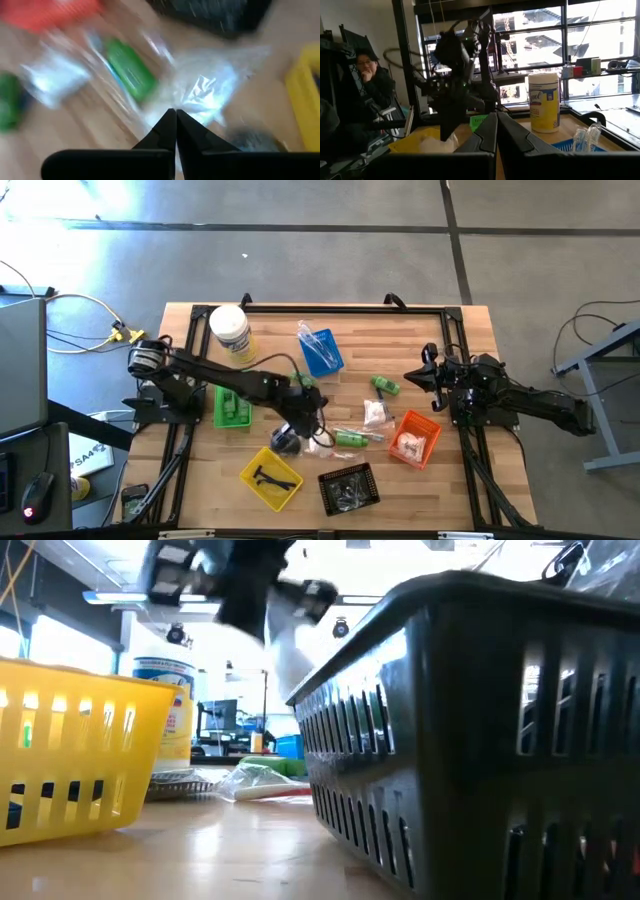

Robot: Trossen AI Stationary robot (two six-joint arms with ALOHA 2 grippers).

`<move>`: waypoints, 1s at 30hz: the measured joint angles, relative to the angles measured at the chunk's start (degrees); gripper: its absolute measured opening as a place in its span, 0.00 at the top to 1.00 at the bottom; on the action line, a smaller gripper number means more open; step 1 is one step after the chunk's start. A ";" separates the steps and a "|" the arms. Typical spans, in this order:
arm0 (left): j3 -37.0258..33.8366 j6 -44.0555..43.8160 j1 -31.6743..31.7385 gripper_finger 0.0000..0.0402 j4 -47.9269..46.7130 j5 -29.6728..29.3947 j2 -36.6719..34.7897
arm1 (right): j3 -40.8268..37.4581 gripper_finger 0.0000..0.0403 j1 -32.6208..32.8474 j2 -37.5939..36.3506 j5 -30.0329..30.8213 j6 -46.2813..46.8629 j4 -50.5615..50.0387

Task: Pick & Place Travel size toiletries
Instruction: Put the white cotton pack into the orange bin

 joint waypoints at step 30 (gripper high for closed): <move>40.37 -3.53 7.52 1.00 14.80 12.34 31.68 | -0.02 0.99 0.00 0.45 5.14 2.01 0.05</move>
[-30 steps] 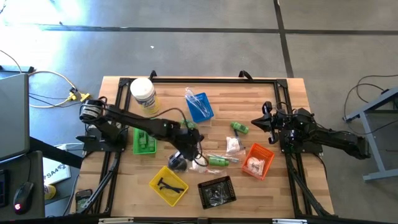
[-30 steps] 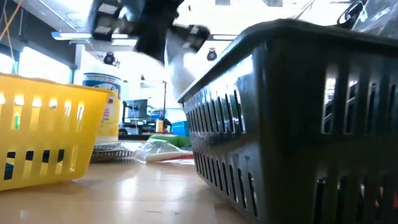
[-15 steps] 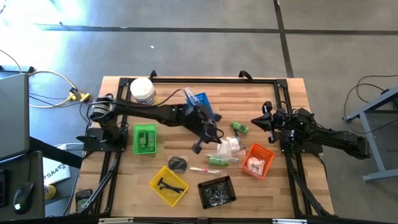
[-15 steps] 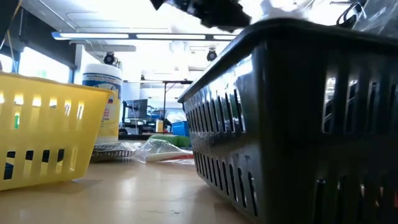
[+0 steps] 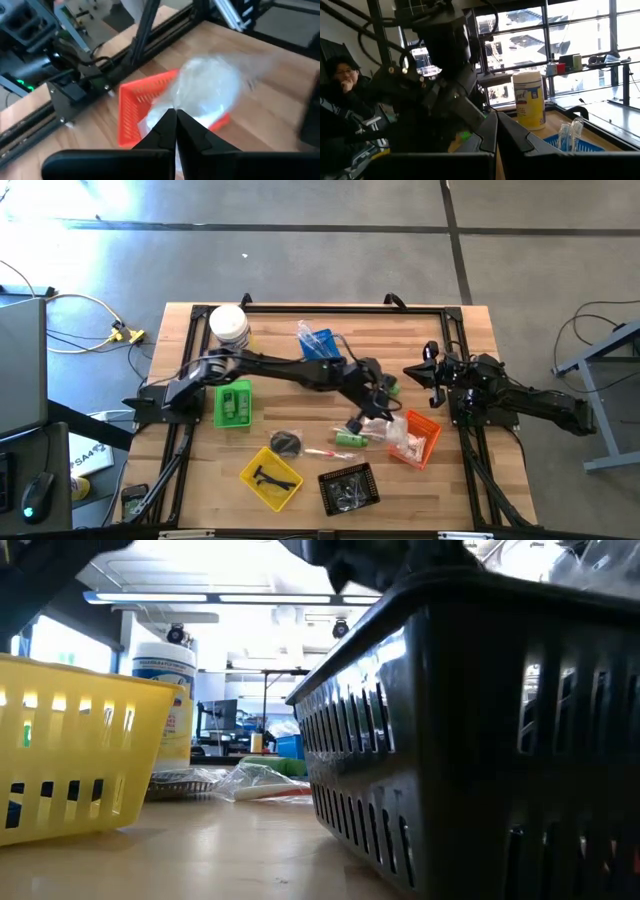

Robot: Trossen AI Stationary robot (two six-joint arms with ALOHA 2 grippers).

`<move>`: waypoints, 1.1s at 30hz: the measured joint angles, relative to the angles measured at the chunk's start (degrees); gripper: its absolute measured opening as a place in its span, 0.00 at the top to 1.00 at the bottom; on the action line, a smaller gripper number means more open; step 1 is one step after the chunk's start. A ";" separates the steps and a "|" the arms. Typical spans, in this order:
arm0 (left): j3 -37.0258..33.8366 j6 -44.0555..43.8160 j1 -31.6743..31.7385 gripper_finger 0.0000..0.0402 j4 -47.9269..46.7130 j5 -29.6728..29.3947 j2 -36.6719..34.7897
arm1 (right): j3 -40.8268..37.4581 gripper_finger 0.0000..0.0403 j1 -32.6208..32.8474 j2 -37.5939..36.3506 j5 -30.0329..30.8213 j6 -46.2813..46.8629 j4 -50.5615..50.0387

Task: Pick & Place Travel size toiletries
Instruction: Put the white cotton pack into the orange bin

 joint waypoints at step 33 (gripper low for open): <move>14.05 -8.57 0.00 0.49 -0.97 8.84 16.42 | 0.02 0.99 0.00 0.03 -0.39 0.00 -1.27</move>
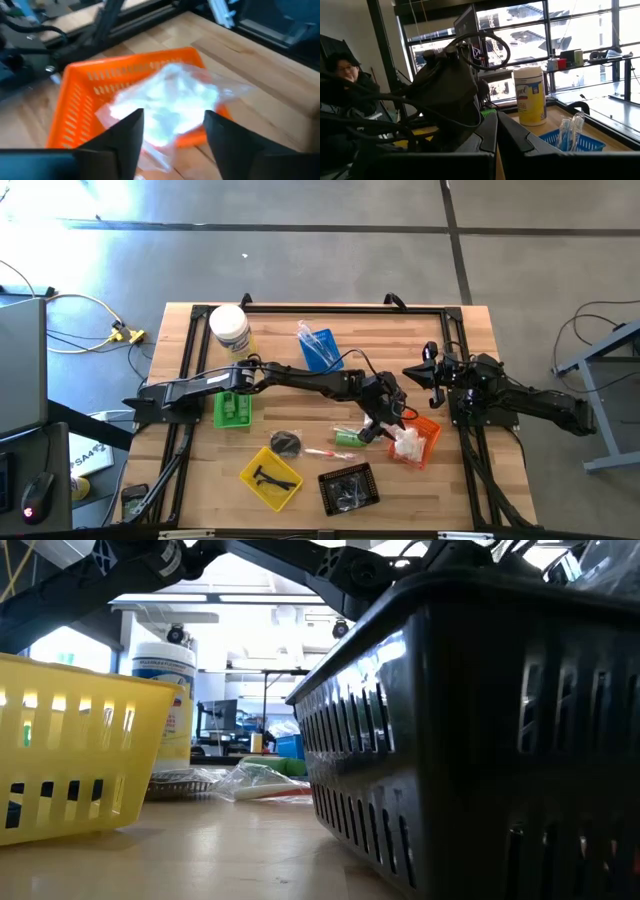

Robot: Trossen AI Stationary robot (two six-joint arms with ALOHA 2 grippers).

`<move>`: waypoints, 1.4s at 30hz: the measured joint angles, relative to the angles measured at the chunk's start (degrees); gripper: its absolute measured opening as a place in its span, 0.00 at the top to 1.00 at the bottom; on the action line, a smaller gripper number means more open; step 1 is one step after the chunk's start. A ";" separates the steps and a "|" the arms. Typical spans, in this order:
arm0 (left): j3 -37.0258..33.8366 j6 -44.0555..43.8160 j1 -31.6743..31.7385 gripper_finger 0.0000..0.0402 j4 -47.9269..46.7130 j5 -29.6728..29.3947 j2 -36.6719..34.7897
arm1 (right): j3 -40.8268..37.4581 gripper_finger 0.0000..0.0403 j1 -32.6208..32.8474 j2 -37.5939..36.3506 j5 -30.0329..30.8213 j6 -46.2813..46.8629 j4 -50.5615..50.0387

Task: Pick & Place Travel size toiletries
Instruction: Put the white cotton pack into the orange bin, then put the green shampoo into the green bin

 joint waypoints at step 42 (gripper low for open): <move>-41.11 -18.27 6.22 1.00 -30.49 -43.48 -78.77 | 0.00 0.99 5.53 -0.10 4.85 2.32 -1.34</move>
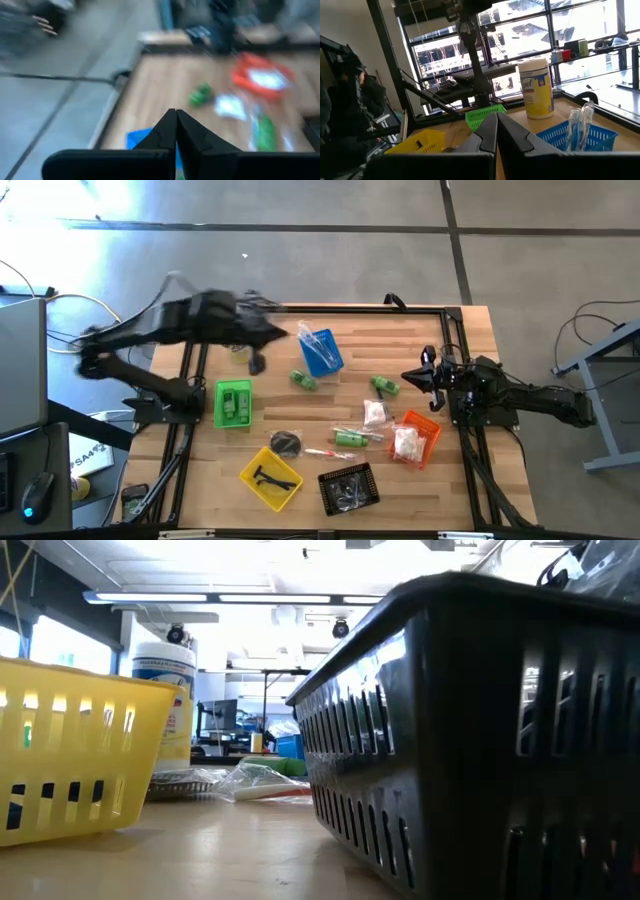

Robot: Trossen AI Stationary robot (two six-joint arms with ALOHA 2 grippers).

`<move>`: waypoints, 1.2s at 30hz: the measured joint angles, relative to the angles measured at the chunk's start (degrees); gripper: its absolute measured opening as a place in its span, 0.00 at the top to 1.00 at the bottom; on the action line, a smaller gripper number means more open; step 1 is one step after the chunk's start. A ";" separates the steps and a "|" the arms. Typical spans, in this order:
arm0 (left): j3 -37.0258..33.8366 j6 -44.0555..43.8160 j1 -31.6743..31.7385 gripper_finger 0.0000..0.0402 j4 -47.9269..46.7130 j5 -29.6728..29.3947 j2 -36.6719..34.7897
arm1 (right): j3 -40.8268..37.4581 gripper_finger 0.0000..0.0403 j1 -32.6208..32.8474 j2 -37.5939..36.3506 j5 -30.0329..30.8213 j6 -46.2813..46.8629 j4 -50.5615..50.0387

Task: Pick & Place Travel size toiletries
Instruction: Put the green shampoo into the green bin

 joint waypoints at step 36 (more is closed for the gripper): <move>-71.99 6.93 0.93 1.00 32.18 -0.14 -62.56 | 0.00 0.99 -0.02 0.01 0.09 -2.97 -2.01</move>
